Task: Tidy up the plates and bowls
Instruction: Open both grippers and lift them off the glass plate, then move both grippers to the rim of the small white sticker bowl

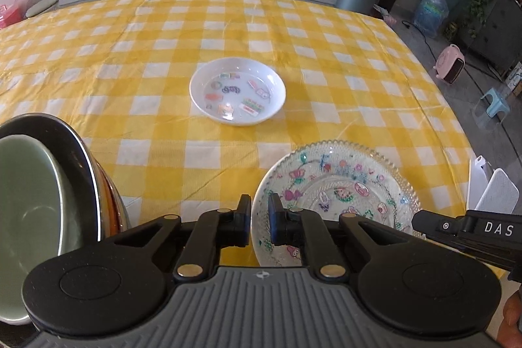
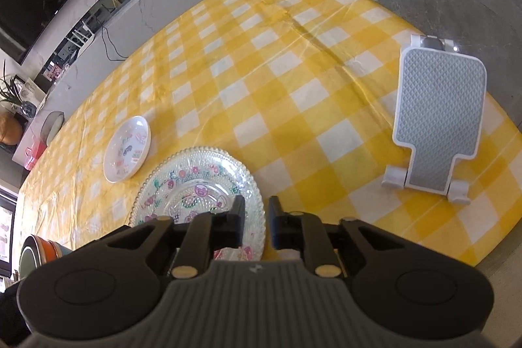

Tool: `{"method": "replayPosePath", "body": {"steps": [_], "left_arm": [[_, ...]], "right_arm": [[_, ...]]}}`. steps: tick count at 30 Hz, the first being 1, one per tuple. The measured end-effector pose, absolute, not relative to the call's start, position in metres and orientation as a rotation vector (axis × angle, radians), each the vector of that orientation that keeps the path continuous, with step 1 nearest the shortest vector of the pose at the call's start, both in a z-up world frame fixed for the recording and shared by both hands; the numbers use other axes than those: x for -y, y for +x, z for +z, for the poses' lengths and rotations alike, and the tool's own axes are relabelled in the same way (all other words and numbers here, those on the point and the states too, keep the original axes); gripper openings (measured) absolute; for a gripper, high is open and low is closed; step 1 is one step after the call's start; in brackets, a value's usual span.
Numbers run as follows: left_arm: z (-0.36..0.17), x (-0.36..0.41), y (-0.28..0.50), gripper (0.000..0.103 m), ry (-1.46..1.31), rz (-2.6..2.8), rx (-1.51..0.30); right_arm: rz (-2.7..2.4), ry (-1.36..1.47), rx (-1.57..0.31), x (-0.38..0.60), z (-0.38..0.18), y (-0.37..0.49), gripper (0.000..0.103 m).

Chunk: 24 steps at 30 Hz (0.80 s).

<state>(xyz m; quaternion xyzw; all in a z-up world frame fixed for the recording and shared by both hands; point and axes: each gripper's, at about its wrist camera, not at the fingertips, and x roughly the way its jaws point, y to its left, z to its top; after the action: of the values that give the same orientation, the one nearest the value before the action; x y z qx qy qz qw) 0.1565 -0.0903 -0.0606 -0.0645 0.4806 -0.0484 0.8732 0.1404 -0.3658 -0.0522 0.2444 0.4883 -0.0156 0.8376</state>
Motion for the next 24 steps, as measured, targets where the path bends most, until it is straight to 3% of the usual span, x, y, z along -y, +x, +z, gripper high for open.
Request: {"method": "replayPosePath", "body": {"steps": [2, 9, 13, 16, 24], "left_arm": [[-0.061, 0.09, 0.156, 0.009, -0.133, -0.107, -1.004], [-0.061, 0.09, 0.158, 0.008, -0.125, -0.103, -1.008], [-0.053, 0.088, 0.155, 0.011, -0.127, -0.097, -0.974], [-0.045, 0.084, 0.159, 0.016, -0.131, -0.101, -0.972], [-0.012, 0.071, 0.185, 0.018, -0.122, -0.133, -1.008]], "right_arm": [[-0.038, 0.505, -1.034, 0.365, -0.052, 0.141, 0.003], [-0.03, 0.531, -1.037, 0.367, -0.055, 0.143, 0.002], [-0.053, 0.516, -1.008, 0.366, -0.049, 0.138, 0.008], [-0.054, 0.519, -0.957, 0.367, -0.042, 0.133, 0.024], [-0.022, 0.495, -0.95, 0.353, -0.021, 0.149, 0.027]]}}
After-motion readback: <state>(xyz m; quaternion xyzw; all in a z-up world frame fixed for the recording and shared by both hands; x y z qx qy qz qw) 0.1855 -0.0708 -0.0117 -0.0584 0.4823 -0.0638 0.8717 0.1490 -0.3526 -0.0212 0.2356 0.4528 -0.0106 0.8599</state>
